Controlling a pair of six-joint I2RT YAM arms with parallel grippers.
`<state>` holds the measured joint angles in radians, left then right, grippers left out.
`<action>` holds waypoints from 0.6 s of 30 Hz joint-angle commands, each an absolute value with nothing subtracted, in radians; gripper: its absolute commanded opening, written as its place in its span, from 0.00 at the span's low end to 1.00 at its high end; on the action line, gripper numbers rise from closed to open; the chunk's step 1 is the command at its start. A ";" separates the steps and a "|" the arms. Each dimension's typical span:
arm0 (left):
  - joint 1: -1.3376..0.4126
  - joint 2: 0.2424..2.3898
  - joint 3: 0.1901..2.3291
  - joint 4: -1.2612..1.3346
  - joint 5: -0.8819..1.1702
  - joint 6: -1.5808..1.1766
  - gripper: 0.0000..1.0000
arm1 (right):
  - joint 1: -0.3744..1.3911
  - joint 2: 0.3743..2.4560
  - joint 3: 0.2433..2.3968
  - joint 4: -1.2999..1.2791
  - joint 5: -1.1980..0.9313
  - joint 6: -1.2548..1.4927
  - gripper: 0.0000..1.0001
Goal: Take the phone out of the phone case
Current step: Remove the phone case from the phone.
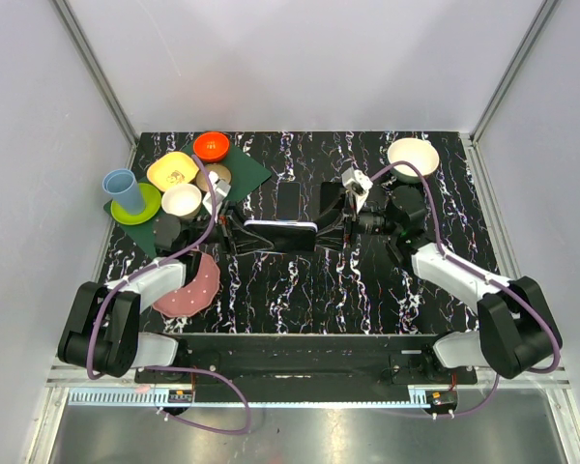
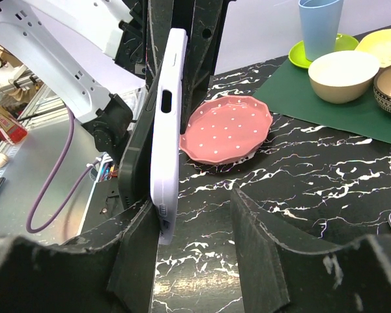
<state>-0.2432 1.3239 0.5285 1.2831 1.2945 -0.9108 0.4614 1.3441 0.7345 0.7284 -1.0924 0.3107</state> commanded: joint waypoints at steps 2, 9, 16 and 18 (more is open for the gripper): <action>-0.189 1.333 0.534 1.566 1.051 -0.922 0.00 | 0.520 1.353 0.726 0.752 -1.215 0.291 0.54; -0.187 1.336 0.532 1.566 1.039 -0.922 0.00 | 0.557 1.390 0.732 0.805 -1.172 0.339 0.53; -0.187 1.342 0.529 1.563 1.035 -0.917 0.00 | 0.581 1.416 0.729 0.923 -1.112 0.413 0.52; -0.187 1.344 0.531 1.560 1.037 -0.919 0.00 | 0.584 1.417 0.729 0.931 -1.103 0.417 0.52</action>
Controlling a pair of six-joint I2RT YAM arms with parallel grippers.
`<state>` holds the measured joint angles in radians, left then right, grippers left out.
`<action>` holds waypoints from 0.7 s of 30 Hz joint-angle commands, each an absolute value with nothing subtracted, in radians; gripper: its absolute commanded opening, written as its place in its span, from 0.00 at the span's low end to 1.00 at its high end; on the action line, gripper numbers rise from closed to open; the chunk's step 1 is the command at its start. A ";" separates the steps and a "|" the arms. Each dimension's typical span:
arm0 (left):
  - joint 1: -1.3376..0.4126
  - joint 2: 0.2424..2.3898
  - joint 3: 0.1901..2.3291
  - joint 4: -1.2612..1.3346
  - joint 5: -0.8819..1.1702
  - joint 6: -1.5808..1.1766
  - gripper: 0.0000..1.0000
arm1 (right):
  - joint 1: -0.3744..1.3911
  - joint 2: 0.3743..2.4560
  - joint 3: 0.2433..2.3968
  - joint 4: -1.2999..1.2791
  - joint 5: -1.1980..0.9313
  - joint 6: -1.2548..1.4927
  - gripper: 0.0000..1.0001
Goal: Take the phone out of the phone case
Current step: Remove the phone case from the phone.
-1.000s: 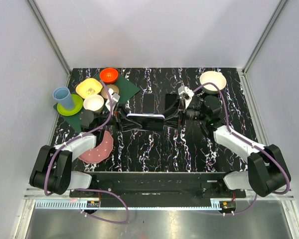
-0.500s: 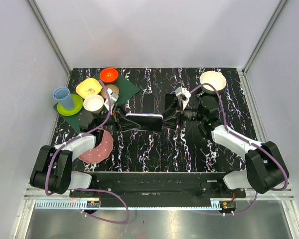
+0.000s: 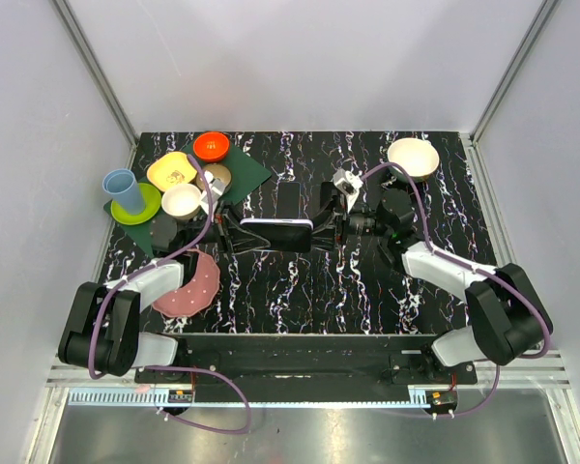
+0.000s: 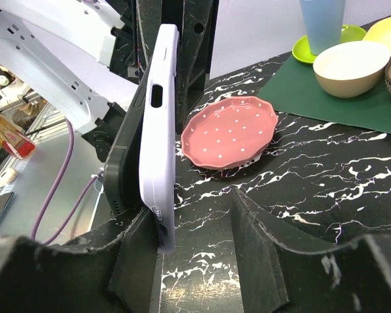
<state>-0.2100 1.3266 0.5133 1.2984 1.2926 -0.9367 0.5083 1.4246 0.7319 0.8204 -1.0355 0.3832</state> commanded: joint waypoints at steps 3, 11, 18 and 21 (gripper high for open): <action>-0.187 1.350 0.531 1.557 1.035 -0.920 0.00 | 0.600 1.427 0.732 0.933 -1.092 0.416 0.52; -0.189 1.355 0.541 1.537 1.048 -0.920 0.00 | 0.623 1.450 0.741 0.940 -1.066 0.416 0.50; -0.198 1.365 0.549 1.502 1.057 -0.904 0.00 | 0.630 1.454 0.741 0.965 -1.054 0.433 0.47; -0.204 1.367 0.554 1.480 1.060 -0.891 0.00 | 0.637 1.460 0.742 0.969 -1.063 0.434 0.47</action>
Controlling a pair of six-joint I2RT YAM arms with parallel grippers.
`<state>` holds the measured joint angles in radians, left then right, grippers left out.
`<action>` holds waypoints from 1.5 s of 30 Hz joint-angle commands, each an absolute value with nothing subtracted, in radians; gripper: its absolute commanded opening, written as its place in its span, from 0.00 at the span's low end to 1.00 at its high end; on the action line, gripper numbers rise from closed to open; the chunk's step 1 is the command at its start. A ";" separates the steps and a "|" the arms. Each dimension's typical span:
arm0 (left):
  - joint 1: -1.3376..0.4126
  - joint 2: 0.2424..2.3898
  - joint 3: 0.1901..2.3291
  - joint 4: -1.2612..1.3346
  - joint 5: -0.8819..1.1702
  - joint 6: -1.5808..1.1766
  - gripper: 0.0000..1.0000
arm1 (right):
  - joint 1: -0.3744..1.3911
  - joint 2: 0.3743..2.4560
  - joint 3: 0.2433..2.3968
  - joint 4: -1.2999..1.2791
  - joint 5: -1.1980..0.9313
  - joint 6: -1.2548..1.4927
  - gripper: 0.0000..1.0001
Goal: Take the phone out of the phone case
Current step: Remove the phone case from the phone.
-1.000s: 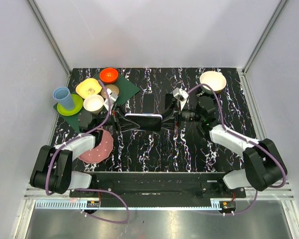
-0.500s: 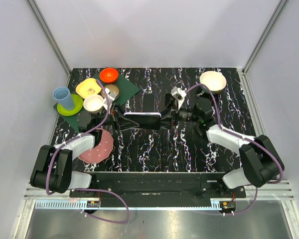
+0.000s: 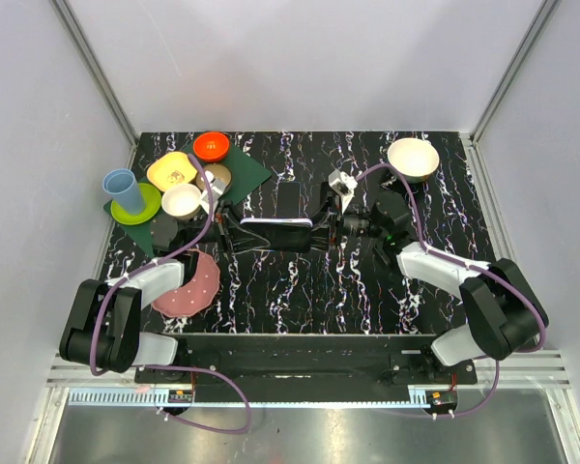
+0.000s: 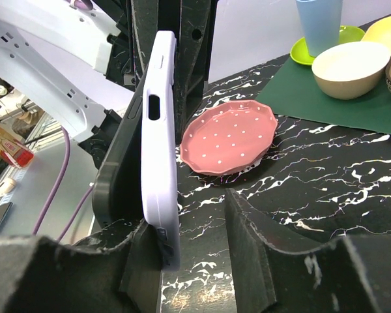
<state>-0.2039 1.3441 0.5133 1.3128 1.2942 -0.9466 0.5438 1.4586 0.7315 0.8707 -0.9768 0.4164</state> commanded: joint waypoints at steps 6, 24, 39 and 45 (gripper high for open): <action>-0.206 1.367 0.554 1.479 1.055 -0.887 0.00 | 0.649 1.476 0.742 0.989 -1.065 0.449 0.46; -0.204 1.373 0.563 1.459 1.058 -0.881 0.01 | 0.660 1.485 0.738 1.011 -1.081 0.469 0.00; -0.187 1.379 0.572 1.473 1.078 -0.916 0.25 | 0.637 1.473 0.733 1.014 -1.069 0.525 0.00; -0.186 1.381 0.574 1.479 1.092 -0.927 0.37 | 0.626 1.477 0.733 1.014 -1.065 0.552 0.00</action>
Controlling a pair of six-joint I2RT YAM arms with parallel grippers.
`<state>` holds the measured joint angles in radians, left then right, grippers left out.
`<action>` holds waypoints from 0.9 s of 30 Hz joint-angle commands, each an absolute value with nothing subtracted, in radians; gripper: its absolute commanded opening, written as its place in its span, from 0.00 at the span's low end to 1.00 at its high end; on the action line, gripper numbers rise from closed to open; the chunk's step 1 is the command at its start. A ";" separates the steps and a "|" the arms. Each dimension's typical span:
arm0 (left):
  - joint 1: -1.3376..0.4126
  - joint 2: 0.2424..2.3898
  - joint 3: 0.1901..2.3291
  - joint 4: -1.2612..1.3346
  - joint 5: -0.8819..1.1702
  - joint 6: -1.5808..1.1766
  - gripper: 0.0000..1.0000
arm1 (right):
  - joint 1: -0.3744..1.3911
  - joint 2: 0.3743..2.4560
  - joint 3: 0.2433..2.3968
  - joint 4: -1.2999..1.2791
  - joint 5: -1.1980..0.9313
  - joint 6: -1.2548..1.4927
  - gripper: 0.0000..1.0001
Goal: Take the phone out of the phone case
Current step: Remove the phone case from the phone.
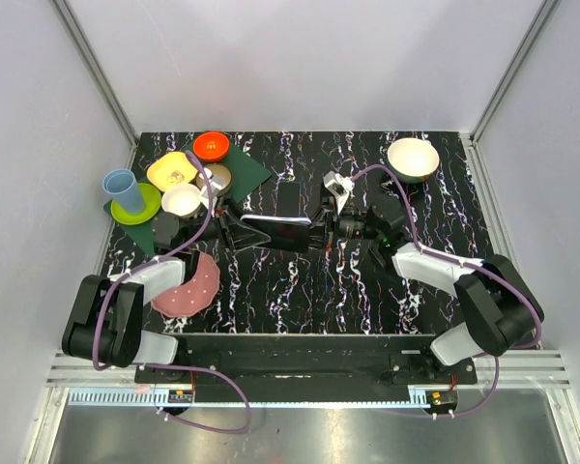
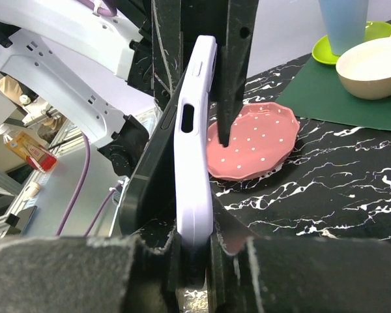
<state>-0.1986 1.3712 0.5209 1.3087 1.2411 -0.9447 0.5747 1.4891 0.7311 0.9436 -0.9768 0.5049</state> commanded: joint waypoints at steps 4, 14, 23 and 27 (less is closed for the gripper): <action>-0.186 1.384 0.577 1.483 1.097 -0.933 0.43 | 0.626 1.485 0.733 1.015 -1.063 0.564 0.00; -0.186 1.394 0.572 1.522 1.112 -0.956 0.60 | 0.611 1.500 0.738 1.026 -1.054 0.626 0.00; -0.186 1.384 0.566 1.571 1.120 -0.960 0.99 | 0.607 1.483 0.736 1.020 -1.104 0.650 0.00; -0.183 1.371 0.572 1.577 1.132 -0.966 0.99 | 0.606 1.480 0.744 0.965 -1.120 0.634 0.00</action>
<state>-0.1951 1.3895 0.5358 1.3033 1.1549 -0.9699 0.5892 1.5124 0.7284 0.9417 -1.0569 0.6308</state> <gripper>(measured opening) 0.984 0.178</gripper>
